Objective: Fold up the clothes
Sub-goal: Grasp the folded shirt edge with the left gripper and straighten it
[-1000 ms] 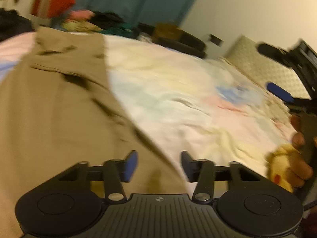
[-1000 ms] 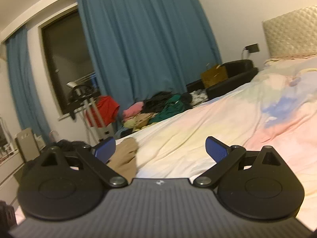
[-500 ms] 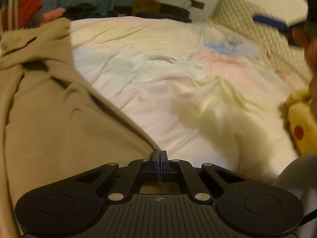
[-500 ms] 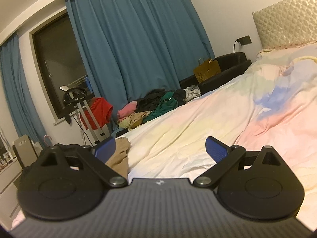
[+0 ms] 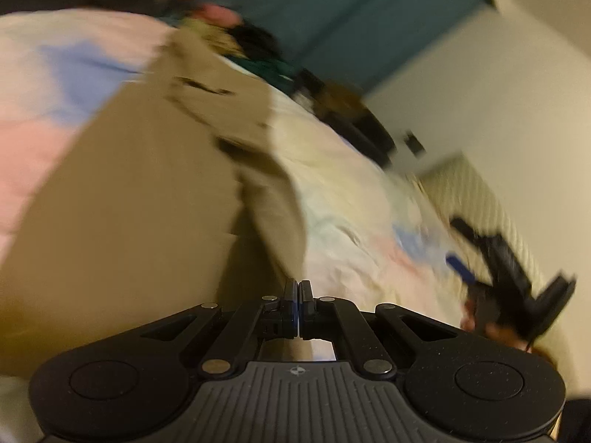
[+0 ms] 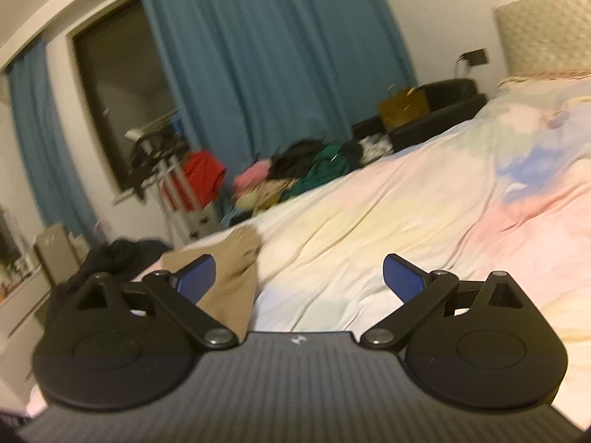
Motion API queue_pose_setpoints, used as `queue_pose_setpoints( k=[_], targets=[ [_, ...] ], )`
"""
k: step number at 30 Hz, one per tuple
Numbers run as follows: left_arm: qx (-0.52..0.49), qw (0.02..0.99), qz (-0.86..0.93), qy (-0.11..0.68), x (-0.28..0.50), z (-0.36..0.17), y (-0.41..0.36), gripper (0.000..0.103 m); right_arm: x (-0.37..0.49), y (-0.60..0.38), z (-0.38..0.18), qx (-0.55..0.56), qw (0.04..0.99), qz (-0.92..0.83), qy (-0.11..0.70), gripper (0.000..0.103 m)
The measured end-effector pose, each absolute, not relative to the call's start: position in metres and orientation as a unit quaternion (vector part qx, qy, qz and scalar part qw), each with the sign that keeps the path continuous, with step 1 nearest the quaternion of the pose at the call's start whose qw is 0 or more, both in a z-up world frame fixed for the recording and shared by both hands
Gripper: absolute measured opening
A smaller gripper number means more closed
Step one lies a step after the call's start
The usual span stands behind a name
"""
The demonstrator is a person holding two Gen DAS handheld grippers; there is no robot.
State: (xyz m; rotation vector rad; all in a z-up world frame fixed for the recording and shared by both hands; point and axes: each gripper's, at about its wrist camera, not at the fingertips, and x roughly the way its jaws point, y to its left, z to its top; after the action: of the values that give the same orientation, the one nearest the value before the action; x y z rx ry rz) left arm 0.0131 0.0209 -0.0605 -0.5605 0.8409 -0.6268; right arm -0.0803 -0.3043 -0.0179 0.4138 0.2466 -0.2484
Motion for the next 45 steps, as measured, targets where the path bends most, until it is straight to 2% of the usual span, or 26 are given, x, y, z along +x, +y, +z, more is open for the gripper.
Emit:
queue_pose_setpoints(
  k=[6,10,21,27,32,35,38,42,45],
  targets=[
    [-0.280,0.833,-0.230,0.418,0.021,-0.084,0.047,0.000,-0.063,-0.269,-0.030,0.152,0.966,-0.082,0.193,0.099],
    [-0.250,0.845,-0.214,0.422,0.024,-0.086,0.039,0.000,-0.053,-0.248,-0.037,0.134,0.962,-0.045,0.234,0.099],
    [-0.224,0.855,-0.201,0.422,0.011,-0.092,0.043,0.001,-0.045,-0.237,-0.040,0.120,0.957,-0.044,0.262,0.099],
    [-0.219,0.864,-0.192,0.411,-0.002,-0.082,0.048,0.018,-0.041,-0.246,-0.042,0.146,0.946,-0.049,0.285,0.099],
    [-0.196,0.876,-0.173,0.406,-0.007,-0.073,0.050,0.056,-0.040,-0.247,-0.043,0.150,0.945,-0.044,0.288,0.099],
    [-0.208,0.877,-0.159,0.403,-0.002,-0.070,0.059,0.067,-0.042,-0.252,-0.047,0.170,0.942,-0.035,0.288,0.099],
    [-0.224,0.877,-0.134,0.404,0.011,-0.068,0.075,0.073,-0.042,-0.261,-0.058,0.223,0.926,-0.008,0.304,0.098],
    [-0.227,0.875,-0.096,0.417,0.041,-0.064,0.102,0.073,-0.041,-0.276,-0.080,0.329,0.879,0.040,0.342,0.098],
    [-0.240,0.866,-0.096,0.428,0.059,-0.065,0.118,0.073,-0.042,-0.276,-0.087,0.365,0.861,0.061,0.350,0.098]
  ],
)
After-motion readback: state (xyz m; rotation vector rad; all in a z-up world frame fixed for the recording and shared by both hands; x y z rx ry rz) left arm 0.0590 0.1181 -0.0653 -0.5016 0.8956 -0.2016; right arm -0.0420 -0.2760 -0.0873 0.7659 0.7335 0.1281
